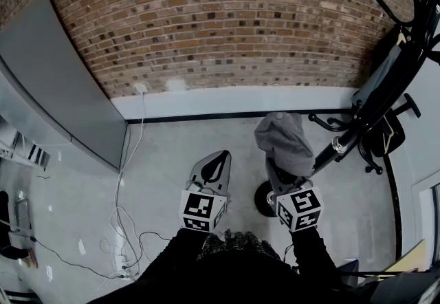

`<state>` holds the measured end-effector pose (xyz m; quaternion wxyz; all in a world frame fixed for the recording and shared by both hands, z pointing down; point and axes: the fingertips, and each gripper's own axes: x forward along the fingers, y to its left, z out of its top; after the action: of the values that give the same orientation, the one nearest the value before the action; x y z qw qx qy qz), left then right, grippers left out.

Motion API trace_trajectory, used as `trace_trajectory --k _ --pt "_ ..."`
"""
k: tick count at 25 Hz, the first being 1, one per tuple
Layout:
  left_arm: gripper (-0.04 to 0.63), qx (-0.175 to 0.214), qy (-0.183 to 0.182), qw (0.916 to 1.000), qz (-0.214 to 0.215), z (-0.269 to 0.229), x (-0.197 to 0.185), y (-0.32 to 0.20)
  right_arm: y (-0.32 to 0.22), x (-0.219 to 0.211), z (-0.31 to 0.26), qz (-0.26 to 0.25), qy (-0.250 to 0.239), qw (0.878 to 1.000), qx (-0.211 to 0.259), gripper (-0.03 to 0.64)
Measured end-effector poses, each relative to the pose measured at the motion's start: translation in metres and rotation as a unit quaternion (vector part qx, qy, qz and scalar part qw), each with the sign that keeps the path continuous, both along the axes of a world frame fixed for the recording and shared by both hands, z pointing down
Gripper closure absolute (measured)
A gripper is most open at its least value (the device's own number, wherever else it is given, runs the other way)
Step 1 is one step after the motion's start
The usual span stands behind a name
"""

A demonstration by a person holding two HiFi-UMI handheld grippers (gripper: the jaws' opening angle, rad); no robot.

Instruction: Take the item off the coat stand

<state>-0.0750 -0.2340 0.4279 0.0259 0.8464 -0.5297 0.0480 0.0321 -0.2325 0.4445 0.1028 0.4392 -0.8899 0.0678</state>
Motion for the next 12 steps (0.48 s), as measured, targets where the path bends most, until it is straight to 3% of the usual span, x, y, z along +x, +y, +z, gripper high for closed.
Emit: trace_trajectory --k 12 --pt "0.589 -0.001 -0.003 1.0 0.002 0.0015 0.0023 -0.0005 0.0006 -0.0032 -0.0081 -0.013 -0.003 1.0 0.006 0.592"
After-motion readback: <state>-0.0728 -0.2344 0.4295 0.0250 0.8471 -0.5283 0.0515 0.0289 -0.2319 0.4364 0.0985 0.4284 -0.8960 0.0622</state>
